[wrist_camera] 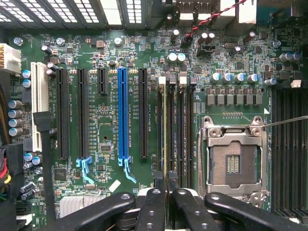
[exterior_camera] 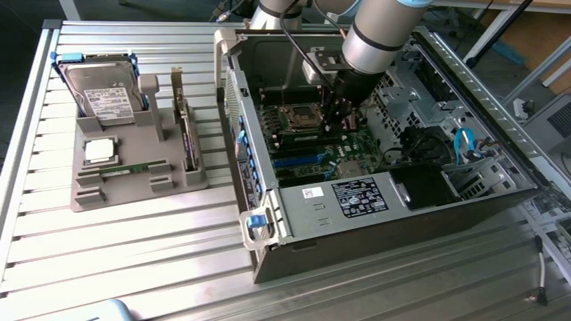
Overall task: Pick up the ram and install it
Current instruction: 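Insert the ram into the slot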
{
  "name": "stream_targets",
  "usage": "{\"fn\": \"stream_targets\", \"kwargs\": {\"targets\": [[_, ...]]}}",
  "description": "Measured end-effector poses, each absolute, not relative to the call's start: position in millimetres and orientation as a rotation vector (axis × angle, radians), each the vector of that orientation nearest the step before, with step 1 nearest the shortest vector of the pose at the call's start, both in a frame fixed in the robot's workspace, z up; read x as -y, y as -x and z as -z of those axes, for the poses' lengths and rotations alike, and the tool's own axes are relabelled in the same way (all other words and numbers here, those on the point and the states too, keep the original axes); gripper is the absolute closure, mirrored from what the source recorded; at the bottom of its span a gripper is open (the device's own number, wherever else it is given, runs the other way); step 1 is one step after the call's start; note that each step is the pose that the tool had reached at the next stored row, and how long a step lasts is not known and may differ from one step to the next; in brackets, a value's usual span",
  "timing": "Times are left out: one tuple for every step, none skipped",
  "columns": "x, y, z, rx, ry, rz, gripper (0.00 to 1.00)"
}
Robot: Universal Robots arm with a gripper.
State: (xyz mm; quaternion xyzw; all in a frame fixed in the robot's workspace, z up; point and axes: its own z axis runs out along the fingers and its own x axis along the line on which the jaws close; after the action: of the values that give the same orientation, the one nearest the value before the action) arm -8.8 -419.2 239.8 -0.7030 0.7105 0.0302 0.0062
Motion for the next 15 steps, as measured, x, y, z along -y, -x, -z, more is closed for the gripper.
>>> {"fn": "stream_targets", "kwargs": {"targets": [[419.2, 8.8, -239.7, -2.223, 2.200, -0.094, 0.88], [419.2, 8.8, -239.7, -2.223, 2.200, -0.094, 0.88], [419.2, 8.8, -239.6, -2.223, 2.200, -0.094, 0.88], [419.2, 8.8, -239.6, -2.223, 2.200, -0.094, 0.88], [419.2, 8.8, -239.6, -2.223, 2.200, -0.094, 0.88], [419.2, 8.8, -239.5, -2.223, 2.200, -0.094, 0.88], [419.2, 8.8, -239.5, -2.222, 2.201, -0.094, 0.88], [419.2, 8.8, -239.6, -2.222, 2.201, -0.094, 0.88], [419.2, 8.8, -239.6, -2.221, 2.202, -0.094, 0.88], [419.2, 8.8, -239.6, -2.220, 2.203, -0.094, 0.88], [419.2, 8.9, -239.6, -2.220, 2.203, -0.094, 0.88], [419.2, 8.8, -239.6, -2.220, 2.204, -0.094, 0.88], [419.2, 8.8, -239.5, -2.220, 2.204, -0.094, 0.88], [419.2, 8.8, -239.6, -2.220, 2.204, -0.094, 0.88], [419.2, 8.8, -239.5, -2.220, 2.204, -0.094, 0.88]]}}
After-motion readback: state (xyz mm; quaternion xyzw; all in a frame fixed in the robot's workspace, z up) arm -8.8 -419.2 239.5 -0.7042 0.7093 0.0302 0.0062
